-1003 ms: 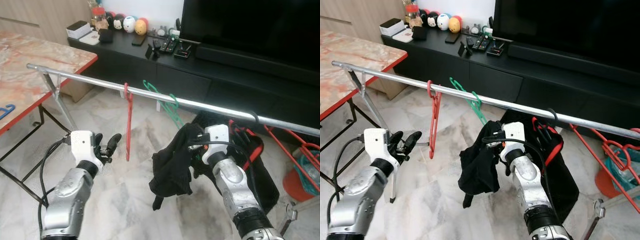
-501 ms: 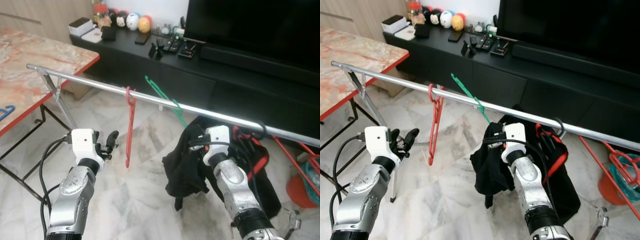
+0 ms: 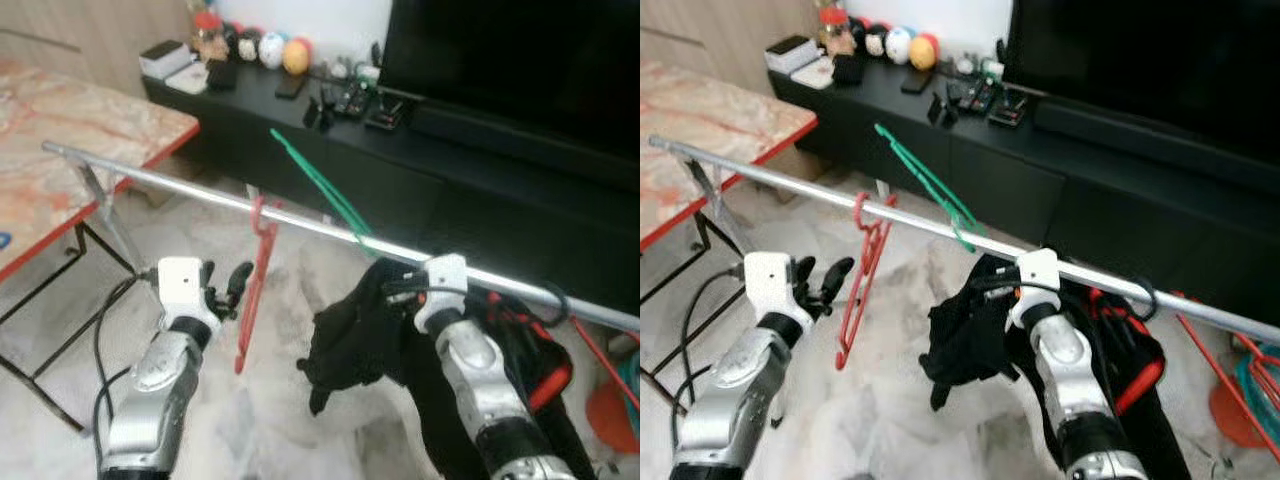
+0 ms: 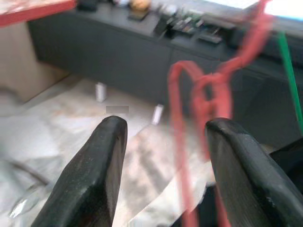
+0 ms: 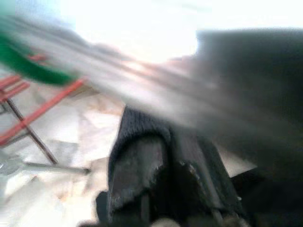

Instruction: Hang hanger

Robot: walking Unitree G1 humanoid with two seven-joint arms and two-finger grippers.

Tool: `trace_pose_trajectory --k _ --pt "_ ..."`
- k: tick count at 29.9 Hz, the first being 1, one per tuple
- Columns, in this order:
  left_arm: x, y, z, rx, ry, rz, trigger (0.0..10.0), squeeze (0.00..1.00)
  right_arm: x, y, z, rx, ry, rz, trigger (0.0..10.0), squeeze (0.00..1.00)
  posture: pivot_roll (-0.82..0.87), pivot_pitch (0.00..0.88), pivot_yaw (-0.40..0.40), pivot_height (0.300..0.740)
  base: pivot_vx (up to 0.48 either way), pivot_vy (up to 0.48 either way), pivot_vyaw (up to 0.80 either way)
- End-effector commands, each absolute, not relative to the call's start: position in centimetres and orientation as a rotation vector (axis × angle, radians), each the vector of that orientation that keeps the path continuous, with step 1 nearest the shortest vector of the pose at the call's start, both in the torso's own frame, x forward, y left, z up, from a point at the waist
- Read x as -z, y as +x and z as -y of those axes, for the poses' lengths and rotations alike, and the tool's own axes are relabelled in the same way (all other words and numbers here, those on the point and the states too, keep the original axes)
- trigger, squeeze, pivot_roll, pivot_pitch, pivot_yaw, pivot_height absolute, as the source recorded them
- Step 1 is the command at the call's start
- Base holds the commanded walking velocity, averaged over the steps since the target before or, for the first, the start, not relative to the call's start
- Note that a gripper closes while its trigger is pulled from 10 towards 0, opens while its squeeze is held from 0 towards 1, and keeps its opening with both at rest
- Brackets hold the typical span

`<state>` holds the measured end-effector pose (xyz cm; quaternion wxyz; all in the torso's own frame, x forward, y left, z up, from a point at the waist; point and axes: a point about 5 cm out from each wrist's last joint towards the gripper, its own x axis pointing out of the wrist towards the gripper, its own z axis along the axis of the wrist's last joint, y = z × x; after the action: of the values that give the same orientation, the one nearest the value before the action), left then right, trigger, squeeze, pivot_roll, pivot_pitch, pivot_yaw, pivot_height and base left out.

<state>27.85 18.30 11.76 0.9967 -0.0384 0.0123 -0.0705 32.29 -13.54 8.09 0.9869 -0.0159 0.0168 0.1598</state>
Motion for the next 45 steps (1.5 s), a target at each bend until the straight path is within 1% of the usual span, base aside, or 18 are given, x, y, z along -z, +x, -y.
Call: trace_pose_trajectory --k 1,7,8,10,13,14,25,31,32,34,39,43,44,45 --pt "-11.7 27.5 -17.8 0.184 -0.072 -0.037 10.0 0.00 -8.1 32.3 14.1 -0.311 -0.043 -0.037 10.0 0.00 0.04 0.097 -0.006 0.740 0.000 0.000 0.00" --pt "-11.9 26.8 -17.1 0.306 -0.082 -0.055 10.0 0.00 -8.0 32.3 14.0 -0.316 -0.045 -0.039 10.0 0.00 0.04 0.098 -0.006 0.740 0.000 0.000 0.00" --pt "-11.9 26.8 -17.1 0.306 -0.082 -0.055 10.0 0.00 -8.0 32.3 14.0 -0.316 -0.045 -0.039 10.0 0.00 0.04 0.098 -0.006 0.740 0.000 0.000 0.00" --pt "-11.8 26.3 -17.1 0.374 -0.070 -0.081 10.0 0.00 -8.0 32.3 14.0 -0.319 -0.045 -0.039 10.0 0.00 0.04 0.098 -0.004 0.740 0.000 0.000 0.00" --pt "-11.7 25.8 -17.1 0.426 -0.102 -0.105 10.0 0.00 -8.0 32.3 14.0 -0.320 -0.046 -0.039 10.0 0.00 0.04 0.100 -0.003 0.740 0.000 0.000 0.00" --pt "-11.6 25.7 -17.4 0.442 -0.090 -0.120 10.0 0.00 -8.0 32.3 14.0 -0.320 -0.046 -0.039 10.0 0.00 0.04 0.101 -0.003 0.740 0.000 0.000 0.00" --pt "-11.4 26.4 -18.7 0.389 -0.062 -0.145 10.0 0.00 -8.0 32.2 13.9 -0.320 -0.044 -0.039 10.0 0.00 0.04 0.103 0.003 0.740 0.000 0.000 0.00" --pt "-12.0 27.4 -18.3 0.341 -0.117 -0.121 10.0 0.00 -7.8 32.2 13.9 -0.321 -0.046 -0.049 10.0 0.00 0.04 0.104 0.004 0.740 0.000 0.000 0.00" --pt "-12.4 27.8 -18.1 0.315 -0.158 -0.105 10.0 0.00 -7.8 32.1 13.8 -0.324 -0.046 -0.048 10.0 0.00 0.04 0.102 0.004 0.740 0.000 0.000 0.00" --pt "-12.6 28.0 -18.0 0.307 -0.179 -0.096 10.0 0.00 -7.8 32.1 13.8 -0.325 -0.046 -0.048 10.0 0.00 0.04 0.102 0.004 0.740 0.000 0.000 0.00" --pt "-13.4 30.2 -17.2 0.220 -0.167 -0.133 10.0 0.00 -7.8 32.2 13.7 -0.331 -0.046 -0.050 10.0 0.00 0.04 0.106 0.004 0.740 0.000 0.000 0.00" --pt "-13.8 30.9 -17.1 0.183 -0.130 -0.145 10.0 0.00 -7.8 32.2 13.6 -0.334 -0.048 -0.055 10.0 0.00 0.04 0.107 0.004 0.740 0.000 0.000 0.00" --pt "-13.7 31.4 -17.3 0.138 -0.135 -0.183 10.0 0.94 -7.7 32.2 13.6 -0.336 -0.047 -0.056 10.0 0.00 0.04 0.106 0.006 0.740 0.000 0.000 0.00" --pt "-13.6 31.6 -17.5 0.114 -0.117 -0.214 10.0 1.00 -7.7 32.2 13.5 -0.338 -0.047 -0.058 10.0 0.00 0.04 0.109 0.007 0.740 0.000 0.000 0.00"
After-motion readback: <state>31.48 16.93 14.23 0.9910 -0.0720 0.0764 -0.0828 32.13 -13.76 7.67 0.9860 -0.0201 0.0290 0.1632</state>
